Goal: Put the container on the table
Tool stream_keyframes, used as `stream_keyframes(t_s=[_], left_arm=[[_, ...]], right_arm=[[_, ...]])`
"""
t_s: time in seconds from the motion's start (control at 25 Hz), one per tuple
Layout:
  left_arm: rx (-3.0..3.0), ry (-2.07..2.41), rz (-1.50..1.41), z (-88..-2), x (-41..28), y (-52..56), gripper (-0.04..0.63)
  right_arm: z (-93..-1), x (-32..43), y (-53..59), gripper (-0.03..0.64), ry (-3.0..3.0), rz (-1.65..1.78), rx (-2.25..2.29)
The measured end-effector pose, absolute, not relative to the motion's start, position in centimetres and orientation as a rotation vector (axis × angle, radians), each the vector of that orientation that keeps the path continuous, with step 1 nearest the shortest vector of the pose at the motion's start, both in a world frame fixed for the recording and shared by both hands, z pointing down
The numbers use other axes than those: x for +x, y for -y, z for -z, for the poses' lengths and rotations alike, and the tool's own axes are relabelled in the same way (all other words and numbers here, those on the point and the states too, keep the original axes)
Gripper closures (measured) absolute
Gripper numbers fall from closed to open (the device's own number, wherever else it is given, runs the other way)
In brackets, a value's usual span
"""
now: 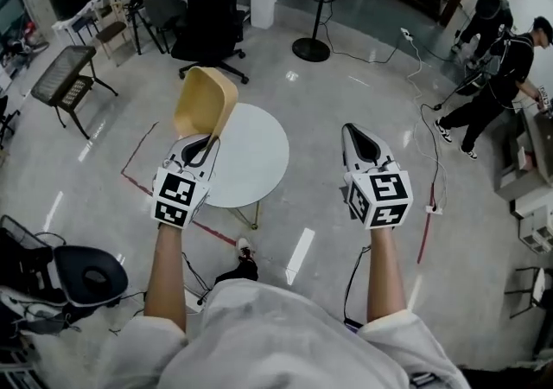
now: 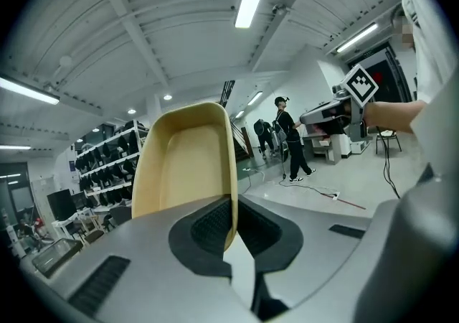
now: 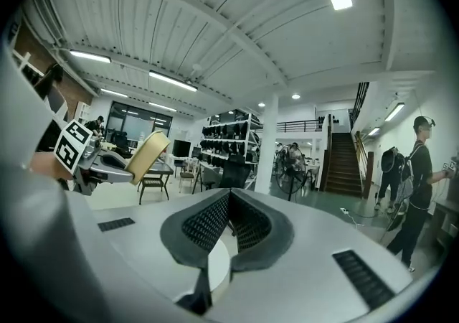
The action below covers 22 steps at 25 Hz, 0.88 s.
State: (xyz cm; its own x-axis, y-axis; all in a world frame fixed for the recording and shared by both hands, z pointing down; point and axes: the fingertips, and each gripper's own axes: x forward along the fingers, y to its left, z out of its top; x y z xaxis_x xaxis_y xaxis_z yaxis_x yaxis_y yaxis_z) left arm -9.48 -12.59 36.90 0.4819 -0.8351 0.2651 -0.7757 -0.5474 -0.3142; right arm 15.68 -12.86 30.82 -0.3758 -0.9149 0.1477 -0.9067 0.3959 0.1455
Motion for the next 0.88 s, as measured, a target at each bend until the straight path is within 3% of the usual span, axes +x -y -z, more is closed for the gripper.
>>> stream_keyframes(t_s=[0.48, 0.88], left_arm=[[-2.675, -1.139, 1.009, -49.4, -8.7, 37.0, 0.572], [-2.599, -0.991, 1.547, -72.2, -5.9, 45.2, 0.572]], right_arm=[[-38.2, 12.8, 34.0, 0.615, 2.345, -0.137, 1.687], [-51.5, 15.3, 40.4, 0.604, 2.292, -0.415, 1.51]])
